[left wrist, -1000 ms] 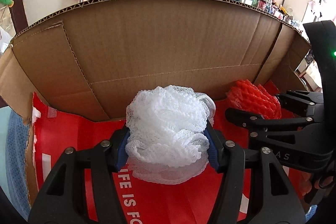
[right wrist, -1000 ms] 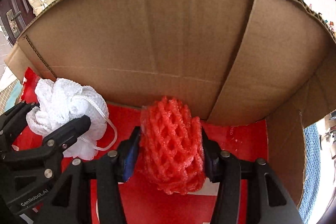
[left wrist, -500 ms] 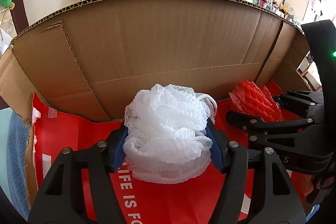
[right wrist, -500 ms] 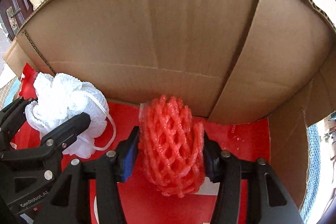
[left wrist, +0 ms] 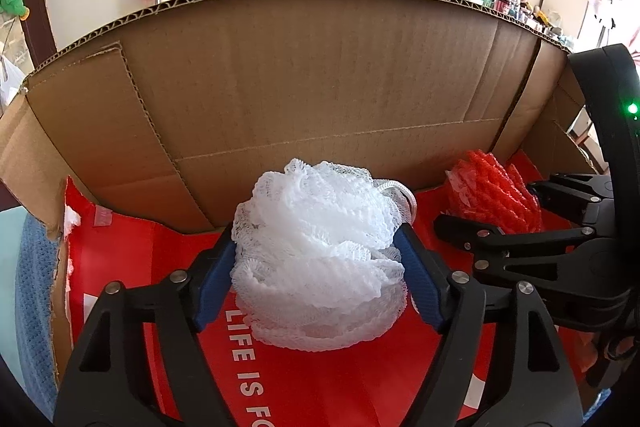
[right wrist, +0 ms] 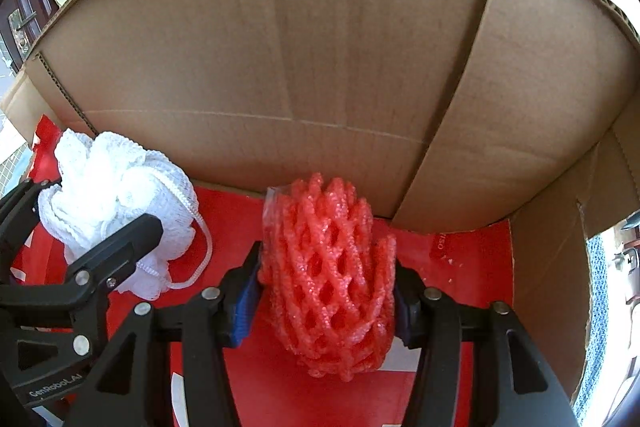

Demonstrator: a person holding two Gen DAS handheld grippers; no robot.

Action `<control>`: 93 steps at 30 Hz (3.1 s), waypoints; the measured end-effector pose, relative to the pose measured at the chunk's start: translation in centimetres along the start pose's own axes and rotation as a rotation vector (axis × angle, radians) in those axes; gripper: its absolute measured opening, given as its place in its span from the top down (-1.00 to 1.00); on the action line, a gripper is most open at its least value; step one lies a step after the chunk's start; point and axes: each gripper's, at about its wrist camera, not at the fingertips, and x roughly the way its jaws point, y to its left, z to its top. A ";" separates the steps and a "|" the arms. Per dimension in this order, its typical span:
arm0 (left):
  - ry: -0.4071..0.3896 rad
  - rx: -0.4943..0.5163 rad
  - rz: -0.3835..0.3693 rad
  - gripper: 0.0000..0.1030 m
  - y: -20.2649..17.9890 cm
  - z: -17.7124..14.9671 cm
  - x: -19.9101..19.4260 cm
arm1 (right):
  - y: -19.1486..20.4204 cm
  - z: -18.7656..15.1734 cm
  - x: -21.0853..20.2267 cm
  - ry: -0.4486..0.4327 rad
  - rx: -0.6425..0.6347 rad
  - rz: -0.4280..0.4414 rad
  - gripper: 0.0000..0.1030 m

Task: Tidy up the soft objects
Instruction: 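Carry the foam net into the box with the right tool while the left carries the puff, then open the right tool to drop the foam net while the left tool releases the puff, then withdraw both open tools from the box back over the pile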

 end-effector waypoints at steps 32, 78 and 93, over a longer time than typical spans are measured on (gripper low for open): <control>-0.063 -0.028 0.015 -0.74 0.8 0.0 -3.5 | -2.1 0.5 -3.6 -0.066 0.045 -0.007 -0.46; -0.585 -0.033 0.030 -1.00 -3.8 -15.6 -28.8 | 3.6 -22.2 -27.7 -0.714 0.007 -0.025 -1.00; -0.604 -0.051 0.035 -1.00 -4.1 -23.3 -29.4 | 4.8 -30.9 -26.1 -0.816 0.059 -0.066 -1.00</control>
